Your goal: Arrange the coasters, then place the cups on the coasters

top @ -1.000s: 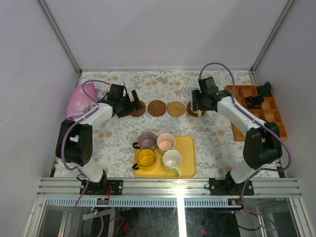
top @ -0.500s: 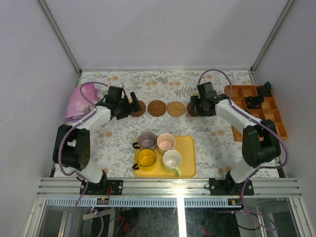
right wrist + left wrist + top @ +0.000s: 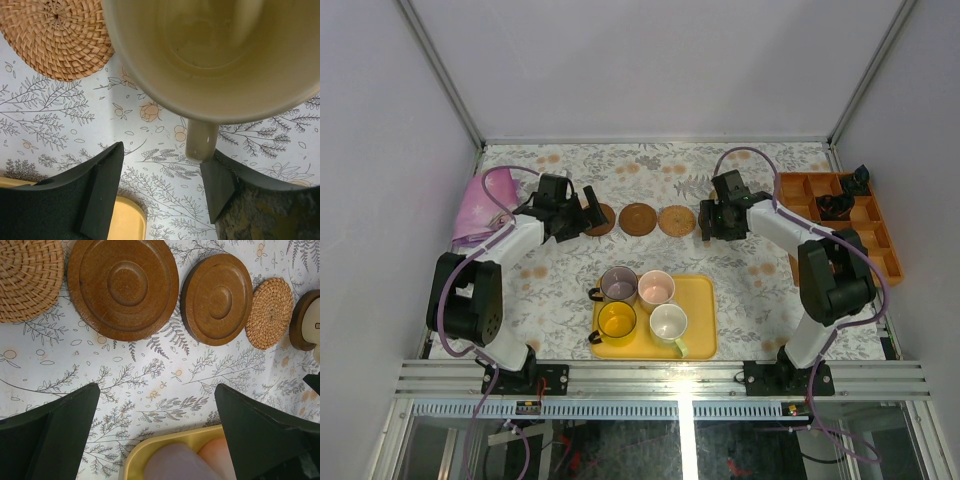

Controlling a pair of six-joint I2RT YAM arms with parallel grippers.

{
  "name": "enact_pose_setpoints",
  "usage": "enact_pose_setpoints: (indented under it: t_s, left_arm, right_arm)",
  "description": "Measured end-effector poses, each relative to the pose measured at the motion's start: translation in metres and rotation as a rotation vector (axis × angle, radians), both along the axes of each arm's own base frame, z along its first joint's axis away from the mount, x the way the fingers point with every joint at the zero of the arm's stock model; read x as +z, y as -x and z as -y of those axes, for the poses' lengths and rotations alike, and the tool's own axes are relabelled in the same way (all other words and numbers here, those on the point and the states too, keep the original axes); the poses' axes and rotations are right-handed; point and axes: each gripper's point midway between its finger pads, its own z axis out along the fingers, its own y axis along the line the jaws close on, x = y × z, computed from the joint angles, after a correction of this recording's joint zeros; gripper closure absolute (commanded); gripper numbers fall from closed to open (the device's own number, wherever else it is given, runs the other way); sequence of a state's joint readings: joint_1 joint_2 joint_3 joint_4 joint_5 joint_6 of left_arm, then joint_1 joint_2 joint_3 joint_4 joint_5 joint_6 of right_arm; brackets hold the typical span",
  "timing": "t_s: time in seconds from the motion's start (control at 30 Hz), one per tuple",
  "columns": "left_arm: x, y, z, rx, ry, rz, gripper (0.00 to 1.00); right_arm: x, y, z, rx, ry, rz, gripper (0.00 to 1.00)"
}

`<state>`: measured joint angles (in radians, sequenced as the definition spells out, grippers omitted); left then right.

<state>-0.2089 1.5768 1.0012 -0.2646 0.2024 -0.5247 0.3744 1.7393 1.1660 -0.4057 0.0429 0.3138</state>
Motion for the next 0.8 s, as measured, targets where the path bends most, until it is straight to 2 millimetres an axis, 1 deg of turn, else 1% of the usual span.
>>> enact_pose_setpoints:
  t_s: [0.33, 0.6, 0.8]
  left_arm:
    - [0.0, 0.0, 0.0, 0.0, 0.0, 0.0, 0.0]
    - [0.0, 0.0, 0.0, 0.0, 0.0, 0.0, 0.0]
    - [0.0, 0.0, 0.0, -0.001, 0.0, 0.0, 0.0]
  right_arm:
    - [0.008, -0.005, -0.012, 0.024, -0.016, 0.02, 0.32]
    - [0.004, -0.002, -0.016, 0.036, -0.011, 0.01, 0.32]
    - [0.012, -0.001, -0.02, 0.046, -0.001, 0.023, 0.33]
